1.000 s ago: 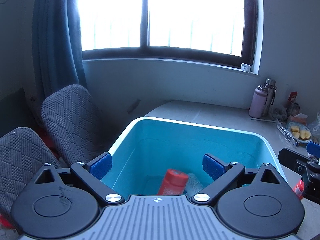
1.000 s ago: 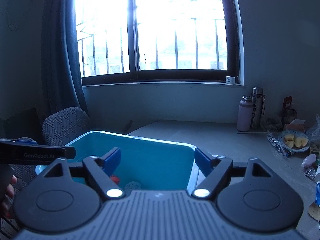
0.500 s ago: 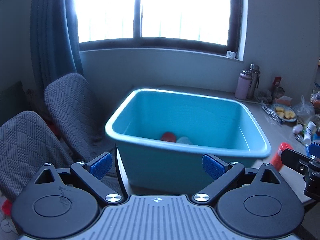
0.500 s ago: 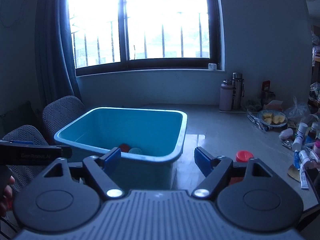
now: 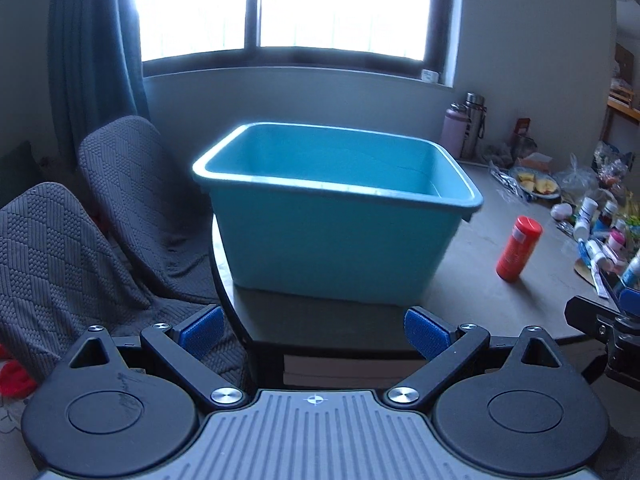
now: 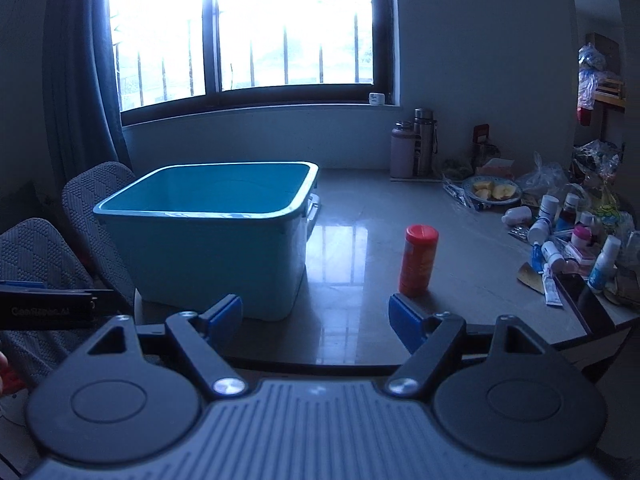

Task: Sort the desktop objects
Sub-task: 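Move the right gripper back to the remaining orange-red canister, then close the right gripper around the orange-red canister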

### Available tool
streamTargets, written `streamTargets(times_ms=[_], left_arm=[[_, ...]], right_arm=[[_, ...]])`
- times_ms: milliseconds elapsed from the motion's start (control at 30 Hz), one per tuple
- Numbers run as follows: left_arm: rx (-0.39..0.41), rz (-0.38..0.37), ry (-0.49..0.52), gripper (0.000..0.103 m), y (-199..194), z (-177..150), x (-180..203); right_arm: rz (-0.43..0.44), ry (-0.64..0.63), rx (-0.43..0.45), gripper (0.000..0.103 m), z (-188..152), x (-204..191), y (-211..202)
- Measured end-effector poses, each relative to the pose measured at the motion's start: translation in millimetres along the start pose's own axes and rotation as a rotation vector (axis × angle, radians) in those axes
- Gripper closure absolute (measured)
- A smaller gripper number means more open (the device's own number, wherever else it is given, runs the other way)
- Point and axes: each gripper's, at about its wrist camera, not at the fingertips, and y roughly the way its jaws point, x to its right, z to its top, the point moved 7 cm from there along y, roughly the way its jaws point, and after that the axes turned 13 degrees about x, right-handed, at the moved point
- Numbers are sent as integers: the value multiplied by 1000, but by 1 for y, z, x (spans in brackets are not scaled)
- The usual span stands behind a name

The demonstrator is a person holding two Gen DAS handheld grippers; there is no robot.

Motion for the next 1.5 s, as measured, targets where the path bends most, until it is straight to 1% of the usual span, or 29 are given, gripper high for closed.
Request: streamTargets(times_ms=[167, 267, 367, 467, 600, 733, 1000, 1100, 1267, 1500], left_arm=[[-13, -28, 30, 5, -1, -15, 11], [-21, -50, 27, 5, 3, -23, 16], [-15, -62, 19, 5, 13, -28, 23], [-16, -73, 7, 5, 23, -31, 30], [5, -93, -3, 5, 38, -27, 40], [25, -110, 17, 5, 56, -22, 51], [10, -129, -5, 5, 101, -13, 75], [22, -135, -16, 5, 114, -11, 83], [46, -114, -14, 5, 130, -6, 93], [35, -62, -33, 5, 148, 0, 95]], right_arm=[[-53, 19, -26, 23, -19, 18, -3], [-85, 23, -23, 23, -27, 29, -2], [-99, 39, -37, 23, -33, 40, 4], [-113, 47, -34, 23, -35, 50, 13], [-126, 65, -35, 23, -37, 63, 33], [-137, 66, -44, 23, -40, 74, 57], [-133, 56, -52, 23, -35, 92, 106], [-129, 63, -62, 23, -37, 102, 123], [-117, 69, -76, 23, -39, 117, 149], [-73, 50, -105, 23, -42, 125, 192]])
